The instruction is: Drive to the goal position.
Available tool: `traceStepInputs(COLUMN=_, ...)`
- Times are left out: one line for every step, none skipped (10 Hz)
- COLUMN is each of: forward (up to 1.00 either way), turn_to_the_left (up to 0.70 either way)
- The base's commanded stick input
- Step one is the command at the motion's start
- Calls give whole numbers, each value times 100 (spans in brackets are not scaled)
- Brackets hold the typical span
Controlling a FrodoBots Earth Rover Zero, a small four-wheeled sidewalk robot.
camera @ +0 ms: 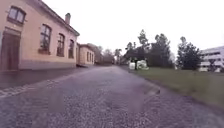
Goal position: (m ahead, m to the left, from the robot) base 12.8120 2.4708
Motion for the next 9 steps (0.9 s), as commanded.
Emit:
traceStepInputs(forward=100, turn_to_the_left=0)
traceStepInputs(forward=100, turn_to_the_left=0)
traceStepInputs(forward=100, turn_to_the_left=0)
traceStepInputs(forward=100, turn_to_the_left=0)
traceStepInputs(forward=100, turn_to_the_left=0)
traceStepInputs(forward=100, turn_to_the_left=0)
traceStepInputs(forward=100, turn_to_the_left=0)
traceStepInputs(forward=100, turn_to_the_left=0)
traceStepInputs(forward=100, turn_to_the_left=0)
